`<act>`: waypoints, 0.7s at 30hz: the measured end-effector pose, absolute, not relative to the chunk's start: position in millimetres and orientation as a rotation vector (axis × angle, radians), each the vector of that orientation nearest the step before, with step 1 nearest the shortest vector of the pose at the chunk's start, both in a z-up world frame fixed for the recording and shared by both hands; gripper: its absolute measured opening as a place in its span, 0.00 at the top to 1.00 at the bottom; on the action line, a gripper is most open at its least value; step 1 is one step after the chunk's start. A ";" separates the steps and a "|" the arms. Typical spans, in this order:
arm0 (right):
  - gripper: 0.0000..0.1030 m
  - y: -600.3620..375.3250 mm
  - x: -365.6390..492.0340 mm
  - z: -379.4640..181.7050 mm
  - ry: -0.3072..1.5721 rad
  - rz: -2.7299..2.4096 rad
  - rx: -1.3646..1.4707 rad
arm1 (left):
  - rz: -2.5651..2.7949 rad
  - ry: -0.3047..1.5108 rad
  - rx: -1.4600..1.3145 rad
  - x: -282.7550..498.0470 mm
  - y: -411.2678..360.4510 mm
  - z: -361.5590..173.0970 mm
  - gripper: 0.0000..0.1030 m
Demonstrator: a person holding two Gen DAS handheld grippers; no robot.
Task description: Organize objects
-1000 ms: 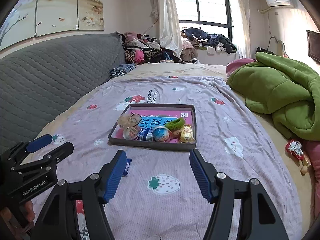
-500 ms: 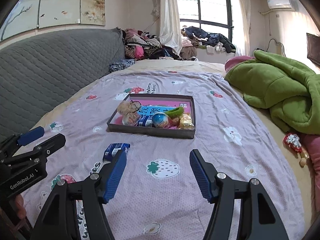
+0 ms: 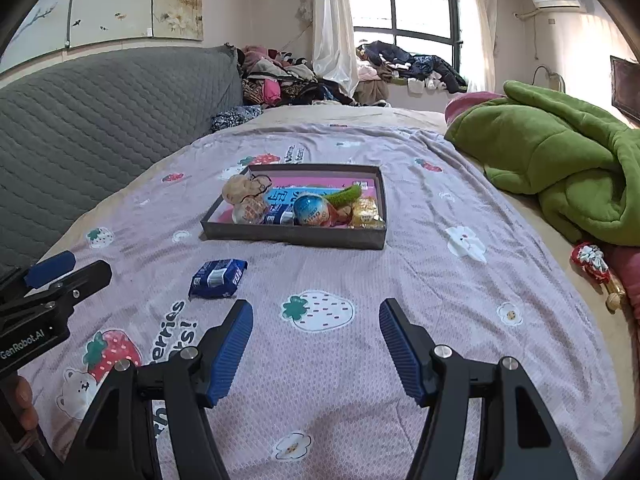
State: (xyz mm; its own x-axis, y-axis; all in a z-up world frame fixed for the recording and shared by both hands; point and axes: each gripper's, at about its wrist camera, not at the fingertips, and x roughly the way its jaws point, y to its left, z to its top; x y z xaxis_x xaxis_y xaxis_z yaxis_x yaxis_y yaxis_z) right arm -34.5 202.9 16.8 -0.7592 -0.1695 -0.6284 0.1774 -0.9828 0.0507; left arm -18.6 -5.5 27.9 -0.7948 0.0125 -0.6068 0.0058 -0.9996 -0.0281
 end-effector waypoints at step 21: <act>0.37 217.0 -36.1 -19.3 -0.018 -2.798 1.017 | 2.943 0.003 -1.091 -28.3 3.2 -19.9 0.32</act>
